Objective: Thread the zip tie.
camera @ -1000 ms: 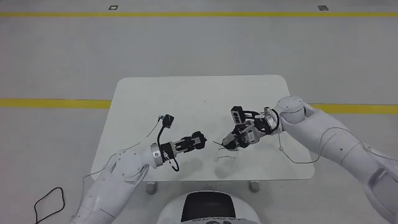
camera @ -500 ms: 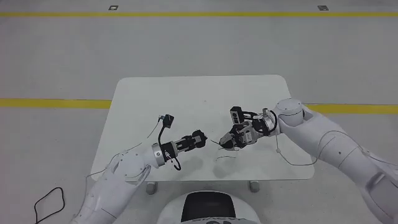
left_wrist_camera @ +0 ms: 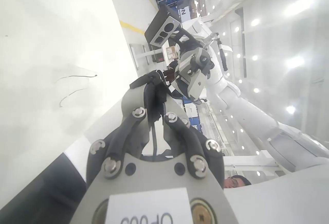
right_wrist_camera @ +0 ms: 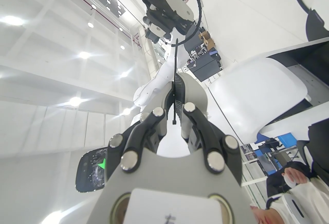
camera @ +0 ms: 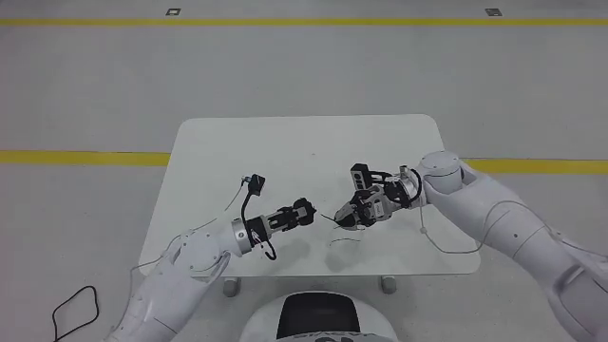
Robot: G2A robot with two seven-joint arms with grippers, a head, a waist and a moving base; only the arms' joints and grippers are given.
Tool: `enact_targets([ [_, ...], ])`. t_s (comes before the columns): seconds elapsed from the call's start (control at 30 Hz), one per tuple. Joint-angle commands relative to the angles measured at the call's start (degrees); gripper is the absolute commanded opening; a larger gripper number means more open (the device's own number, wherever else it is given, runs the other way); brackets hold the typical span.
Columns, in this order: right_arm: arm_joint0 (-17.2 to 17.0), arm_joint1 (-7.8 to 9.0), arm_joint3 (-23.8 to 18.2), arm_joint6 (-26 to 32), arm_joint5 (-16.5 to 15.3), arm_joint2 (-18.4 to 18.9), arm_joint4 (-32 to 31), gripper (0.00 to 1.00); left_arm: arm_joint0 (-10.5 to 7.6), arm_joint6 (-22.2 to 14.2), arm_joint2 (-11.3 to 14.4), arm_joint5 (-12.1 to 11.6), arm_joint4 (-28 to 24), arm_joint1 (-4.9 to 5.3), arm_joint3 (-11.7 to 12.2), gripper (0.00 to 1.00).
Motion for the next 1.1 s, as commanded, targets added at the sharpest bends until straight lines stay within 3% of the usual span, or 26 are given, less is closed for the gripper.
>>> enact_targets([
  [0.0, -0.19, -0.17, 0.15, 0.19, 0.22, 0.31, -0.31, 0.00, -0.06, 0.03, 0.09, 0.00, -0.10, 0.06, 0.01, 0.00],
  [1.07, -1.54, -2.29, 2.84, 2.29, 0.77, 3.25, -3.31, 0.00, -0.65, 0.60, 1.62, 0.00, -0.87, 0.95, -0.37, 0.00],
])
